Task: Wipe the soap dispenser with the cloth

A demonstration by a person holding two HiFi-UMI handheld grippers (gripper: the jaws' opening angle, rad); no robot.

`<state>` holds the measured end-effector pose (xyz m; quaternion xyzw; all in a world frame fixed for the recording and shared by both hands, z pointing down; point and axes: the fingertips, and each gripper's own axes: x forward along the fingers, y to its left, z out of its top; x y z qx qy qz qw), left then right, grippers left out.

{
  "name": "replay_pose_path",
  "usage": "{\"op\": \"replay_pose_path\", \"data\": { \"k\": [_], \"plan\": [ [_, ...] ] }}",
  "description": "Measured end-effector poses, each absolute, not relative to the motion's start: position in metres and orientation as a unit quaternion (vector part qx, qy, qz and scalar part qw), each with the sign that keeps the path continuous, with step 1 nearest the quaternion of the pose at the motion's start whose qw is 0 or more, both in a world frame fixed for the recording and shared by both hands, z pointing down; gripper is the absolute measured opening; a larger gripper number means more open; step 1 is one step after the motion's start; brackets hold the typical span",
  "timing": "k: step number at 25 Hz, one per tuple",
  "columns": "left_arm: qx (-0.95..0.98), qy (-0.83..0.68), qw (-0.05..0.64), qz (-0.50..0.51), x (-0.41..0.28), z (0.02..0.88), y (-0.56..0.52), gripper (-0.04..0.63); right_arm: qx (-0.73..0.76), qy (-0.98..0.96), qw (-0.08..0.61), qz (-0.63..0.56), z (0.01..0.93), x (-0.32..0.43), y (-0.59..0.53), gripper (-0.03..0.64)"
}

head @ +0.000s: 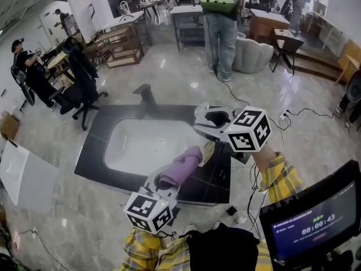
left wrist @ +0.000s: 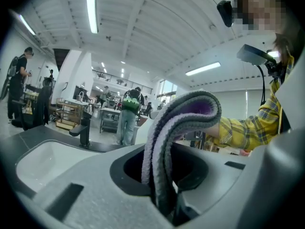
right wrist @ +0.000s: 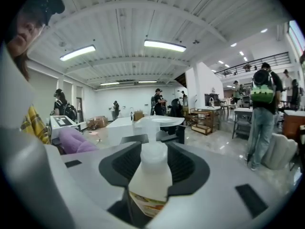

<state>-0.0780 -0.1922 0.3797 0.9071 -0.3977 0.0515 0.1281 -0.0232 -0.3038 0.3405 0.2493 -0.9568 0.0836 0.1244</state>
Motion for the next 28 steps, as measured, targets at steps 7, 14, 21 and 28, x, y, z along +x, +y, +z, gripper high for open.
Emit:
{"op": "replay_pose_path", "data": {
  "k": [7, 14, 21, 28],
  "plan": [
    [0.913, -0.384, 0.13, 0.049, -0.089, 0.38, -0.192, 0.072, 0.359, -0.922, 0.107, 0.099, 0.341, -0.019, -0.309, 0.161],
    [0.918, -0.371, 0.132, 0.048, -0.096, 0.379, -0.188, 0.072, 0.447, -0.882, 0.091, 0.116, 0.34, -0.013, -0.311, 0.161],
    [0.917, -0.373, 0.125, 0.065, -0.107, 0.384, -0.184, 0.072, 0.522, -0.84, 0.072, 0.131, 0.338, -0.003, -0.311, 0.161],
    [0.92, -0.365, 0.128, 0.066, -0.115, 0.388, -0.18, 0.072, 0.586, -0.796, 0.046, 0.141, 0.339, -0.002, -0.309, 0.161]
  ]
}}
